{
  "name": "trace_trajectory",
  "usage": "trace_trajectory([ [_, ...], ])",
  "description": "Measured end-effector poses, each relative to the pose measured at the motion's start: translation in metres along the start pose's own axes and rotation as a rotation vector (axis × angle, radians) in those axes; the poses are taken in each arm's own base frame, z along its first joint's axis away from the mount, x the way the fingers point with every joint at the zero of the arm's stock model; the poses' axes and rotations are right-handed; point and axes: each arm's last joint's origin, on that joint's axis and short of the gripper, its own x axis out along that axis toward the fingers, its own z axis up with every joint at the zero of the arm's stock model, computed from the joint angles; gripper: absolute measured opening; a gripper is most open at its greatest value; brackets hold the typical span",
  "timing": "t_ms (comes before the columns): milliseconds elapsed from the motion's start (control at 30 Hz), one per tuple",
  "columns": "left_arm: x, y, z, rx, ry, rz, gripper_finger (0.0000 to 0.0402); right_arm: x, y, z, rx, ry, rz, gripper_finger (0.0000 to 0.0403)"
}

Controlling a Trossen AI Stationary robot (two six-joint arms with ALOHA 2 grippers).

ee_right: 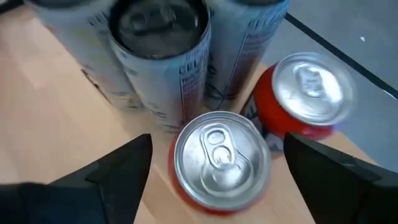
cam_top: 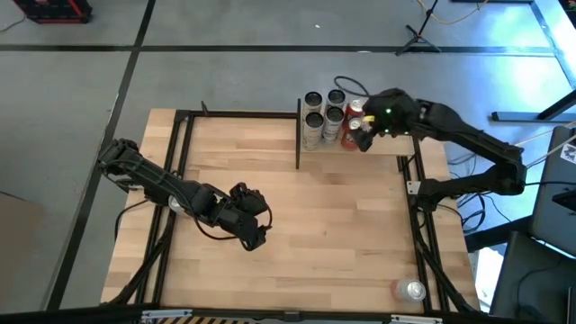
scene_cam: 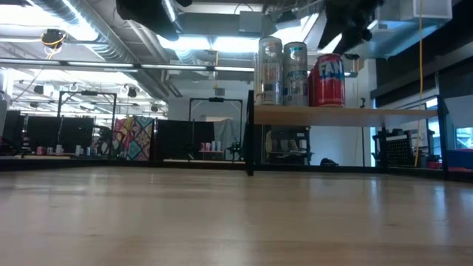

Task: Place canned beverage on shelf
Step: Put the red soda can on the shelf aligned with the other red soda can, then put the top orange white soda can on the shelf

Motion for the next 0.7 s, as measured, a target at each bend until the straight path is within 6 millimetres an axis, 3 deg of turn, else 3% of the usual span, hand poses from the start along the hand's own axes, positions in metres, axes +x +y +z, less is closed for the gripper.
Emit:
trace_trajectory([
  [233, 0.000, -0.001, 0.000, 0.017, 0.001, -0.011, 0.0352, -0.043, -0.001, 0.011, 0.009, 0.019, 0.177, 0.0351],
  [400, -0.001, -0.002, 0.000, 0.050, 0.054, -0.068, 0.0352, -0.067, 0.018, 0.005, 0.002, -0.007, 0.382, 0.0351],
  [533, -0.023, 0.003, 0.007, 0.085, 0.150, -0.047, 0.0352, -0.080, 0.045, -0.003, -0.052, -0.013, 0.477, 0.0351],
  [700, -0.061, 0.020, 0.015, 0.162, 0.317, 0.061, 0.0352, -0.087, 0.073, -0.012, -0.092, -0.021, 0.464, 0.0351],
])
